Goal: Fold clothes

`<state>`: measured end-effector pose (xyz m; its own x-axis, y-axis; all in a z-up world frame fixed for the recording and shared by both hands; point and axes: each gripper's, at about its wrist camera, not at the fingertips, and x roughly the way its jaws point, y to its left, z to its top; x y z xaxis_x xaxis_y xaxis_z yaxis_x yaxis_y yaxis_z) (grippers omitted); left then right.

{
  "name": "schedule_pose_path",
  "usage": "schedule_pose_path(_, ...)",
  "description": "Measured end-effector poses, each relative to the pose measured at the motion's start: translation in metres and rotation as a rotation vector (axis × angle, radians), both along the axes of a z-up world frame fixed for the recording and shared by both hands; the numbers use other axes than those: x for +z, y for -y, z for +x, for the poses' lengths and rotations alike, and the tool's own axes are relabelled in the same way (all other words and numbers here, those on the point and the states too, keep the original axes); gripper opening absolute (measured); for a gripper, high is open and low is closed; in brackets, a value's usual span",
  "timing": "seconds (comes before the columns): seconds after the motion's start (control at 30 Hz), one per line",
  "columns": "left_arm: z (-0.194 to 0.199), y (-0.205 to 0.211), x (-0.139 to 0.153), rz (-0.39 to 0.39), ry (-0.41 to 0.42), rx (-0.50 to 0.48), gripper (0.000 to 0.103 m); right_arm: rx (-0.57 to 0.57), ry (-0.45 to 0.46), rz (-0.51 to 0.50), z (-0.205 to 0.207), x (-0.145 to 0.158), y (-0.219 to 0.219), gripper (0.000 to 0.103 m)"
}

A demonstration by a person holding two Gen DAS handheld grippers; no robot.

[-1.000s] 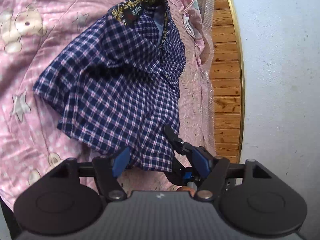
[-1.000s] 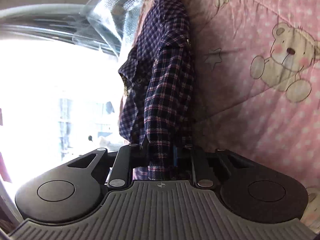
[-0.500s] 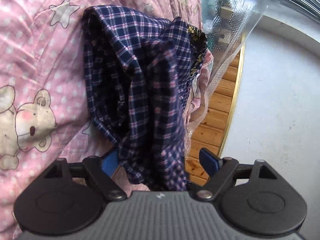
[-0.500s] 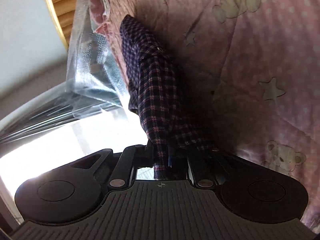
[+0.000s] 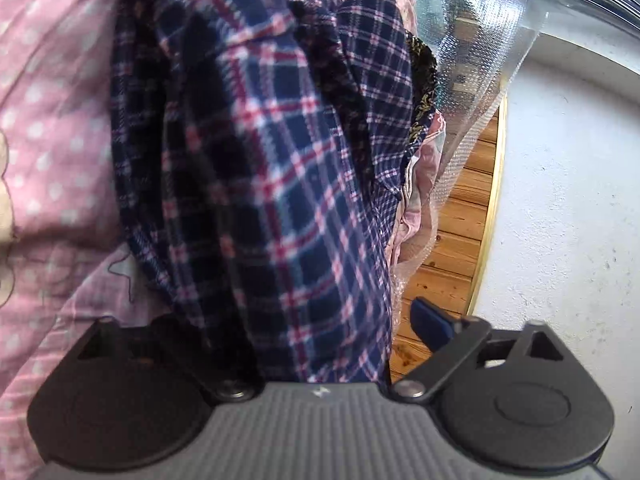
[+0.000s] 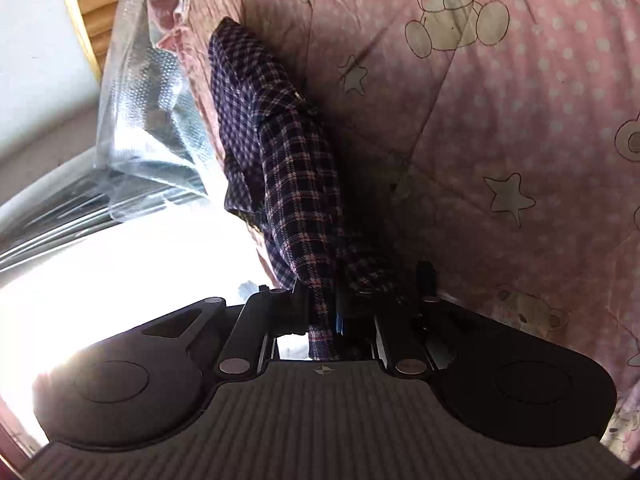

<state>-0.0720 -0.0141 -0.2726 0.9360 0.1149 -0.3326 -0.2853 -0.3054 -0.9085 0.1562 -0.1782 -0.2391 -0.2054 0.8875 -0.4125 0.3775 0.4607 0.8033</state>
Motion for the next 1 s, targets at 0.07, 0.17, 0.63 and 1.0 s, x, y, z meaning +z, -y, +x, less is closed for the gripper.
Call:
schedule_pose_path(0.07,0.002,-0.004,0.000,-0.001,0.022,-0.018,0.029,0.040,0.034,0.023,0.006,0.002,-0.002,0.011)
schedule_pose_path(0.17,0.001,-0.011,0.009,0.013,0.028,-0.022,0.022,0.131,0.142,0.106,0.027,0.007,-0.006,0.041)
schedule_pose_path(0.63,-0.012,-0.038,0.036,0.048,0.024,-0.052,0.021,0.236,0.443,0.096,0.171,-0.019,-0.123,0.059)
schedule_pose_path(1.0,0.085,-0.176,0.192,0.391,0.050,-0.449,0.020,-0.060,0.546,0.193,0.173,0.089,-0.083,0.009)
